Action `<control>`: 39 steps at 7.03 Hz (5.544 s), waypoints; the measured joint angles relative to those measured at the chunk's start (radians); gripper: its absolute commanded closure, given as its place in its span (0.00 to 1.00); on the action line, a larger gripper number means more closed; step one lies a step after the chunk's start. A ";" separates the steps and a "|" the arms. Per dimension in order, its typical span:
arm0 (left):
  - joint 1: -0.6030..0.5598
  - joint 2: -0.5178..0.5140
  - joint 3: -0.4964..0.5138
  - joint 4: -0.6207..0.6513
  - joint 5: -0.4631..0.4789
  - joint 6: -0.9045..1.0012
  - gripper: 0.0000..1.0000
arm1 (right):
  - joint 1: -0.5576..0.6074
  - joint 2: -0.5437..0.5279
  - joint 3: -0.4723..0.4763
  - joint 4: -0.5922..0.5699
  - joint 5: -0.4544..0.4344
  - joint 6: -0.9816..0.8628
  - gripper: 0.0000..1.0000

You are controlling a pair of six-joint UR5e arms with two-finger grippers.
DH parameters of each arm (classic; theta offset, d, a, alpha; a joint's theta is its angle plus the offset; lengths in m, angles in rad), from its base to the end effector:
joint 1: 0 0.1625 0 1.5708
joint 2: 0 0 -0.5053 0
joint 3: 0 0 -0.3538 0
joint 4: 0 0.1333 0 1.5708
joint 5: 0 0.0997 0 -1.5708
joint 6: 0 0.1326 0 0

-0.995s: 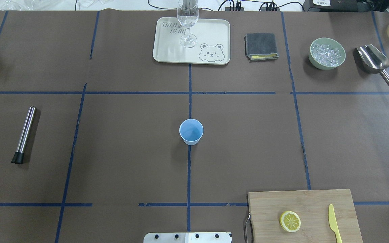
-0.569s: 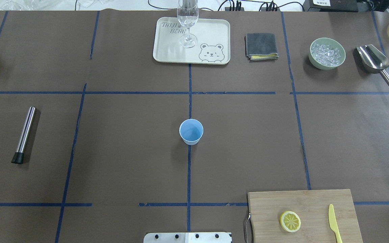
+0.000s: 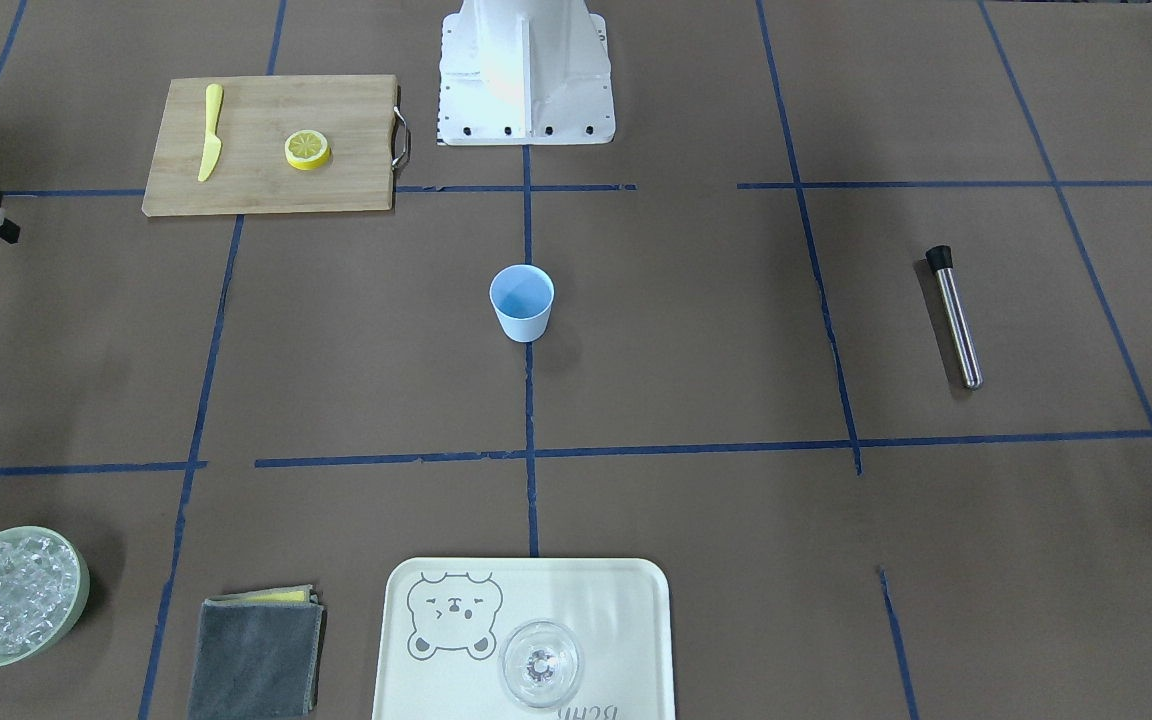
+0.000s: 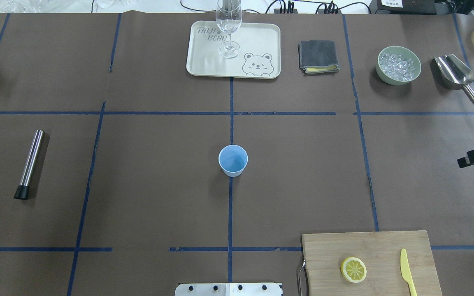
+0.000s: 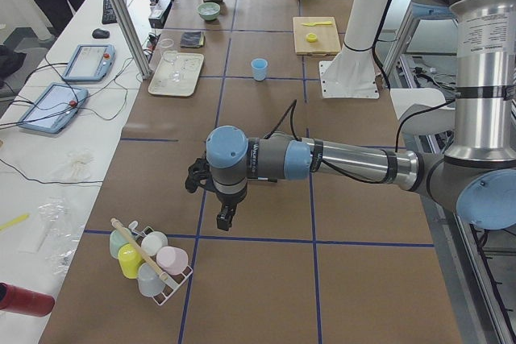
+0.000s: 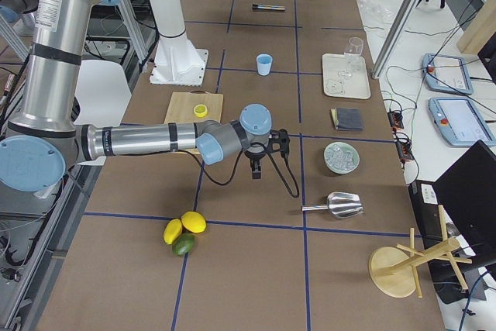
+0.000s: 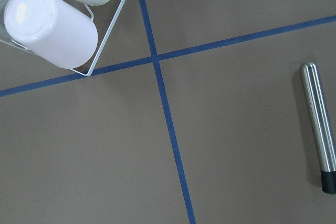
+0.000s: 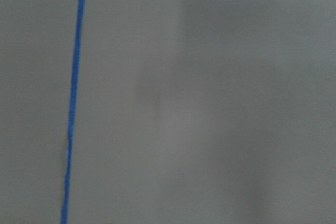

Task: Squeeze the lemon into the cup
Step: 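Move the right gripper down over the lemon slice on the cutting board, then close the right gripper on the lemon slice, then carry the lemon slice with the right gripper over the blue cup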

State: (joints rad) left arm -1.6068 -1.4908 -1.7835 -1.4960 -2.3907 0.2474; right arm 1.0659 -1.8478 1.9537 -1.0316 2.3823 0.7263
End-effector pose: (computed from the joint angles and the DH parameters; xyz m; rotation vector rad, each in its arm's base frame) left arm -0.0513 -0.4135 0.7039 0.1702 0.8055 0.2231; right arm -0.1359 -0.3227 0.6241 0.0450 -0.9875 -0.0585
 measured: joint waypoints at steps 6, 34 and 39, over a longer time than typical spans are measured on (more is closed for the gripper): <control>0.001 0.005 0.005 -0.027 -0.049 -0.001 0.00 | -0.809 0.111 0.263 -0.111 -0.702 0.676 0.00; -0.003 0.023 -0.034 -0.014 -0.065 -0.005 0.00 | -0.946 0.137 0.311 -0.283 -0.759 0.768 0.63; -0.003 0.040 -0.047 -0.015 -0.065 -0.005 0.00 | -0.832 0.383 0.301 -0.385 -0.735 0.768 0.61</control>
State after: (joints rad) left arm -1.6100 -1.4505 -1.8310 -1.5108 -2.4559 0.2424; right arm 0.2335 -1.4648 2.2543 -1.4169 1.6476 1.4941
